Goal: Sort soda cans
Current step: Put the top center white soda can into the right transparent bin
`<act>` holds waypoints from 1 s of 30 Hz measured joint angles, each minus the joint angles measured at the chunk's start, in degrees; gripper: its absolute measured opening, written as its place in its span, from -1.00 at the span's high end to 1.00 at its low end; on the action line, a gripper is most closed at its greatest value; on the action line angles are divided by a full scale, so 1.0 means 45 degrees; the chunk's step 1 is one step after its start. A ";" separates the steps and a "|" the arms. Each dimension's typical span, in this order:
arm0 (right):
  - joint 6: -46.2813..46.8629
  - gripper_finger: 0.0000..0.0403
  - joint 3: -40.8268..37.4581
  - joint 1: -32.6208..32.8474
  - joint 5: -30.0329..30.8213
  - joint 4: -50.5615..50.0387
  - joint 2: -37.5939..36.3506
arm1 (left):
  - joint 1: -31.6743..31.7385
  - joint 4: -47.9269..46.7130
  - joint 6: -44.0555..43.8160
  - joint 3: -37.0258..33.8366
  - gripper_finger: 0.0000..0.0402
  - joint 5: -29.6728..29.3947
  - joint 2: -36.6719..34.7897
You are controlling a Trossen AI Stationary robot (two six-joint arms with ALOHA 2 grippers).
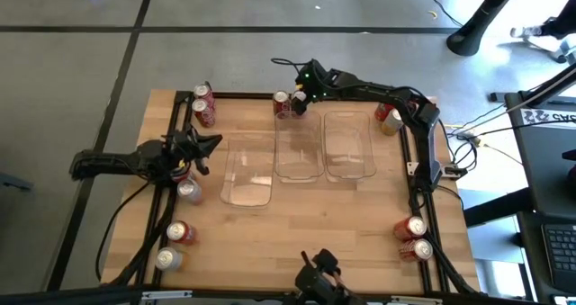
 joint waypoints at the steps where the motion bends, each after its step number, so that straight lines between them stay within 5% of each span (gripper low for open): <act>1: -0.0007 -0.97 0.0000 0.0000 -0.0017 0.0094 0.0054 | 0.0146 -0.0168 -0.0222 0.0134 0.95 -0.0005 0.0148; 9: -0.0045 -0.93 0.0002 0.0000 0.0002 0.0550 0.0315 | 0.1202 -0.2403 0.0112 0.2672 0.95 0.0414 0.2891; 18: -0.0286 -0.50 0.0005 0.0000 -0.0134 0.0426 0.0313 | 0.2448 -0.4526 0.0627 0.4777 0.95 0.0671 0.6676; 30: -0.1014 -0.44 0.0843 0.0005 0.0139 -0.0454 -0.0647 | 0.2777 -0.4124 0.1116 0.4879 0.95 0.0685 0.7610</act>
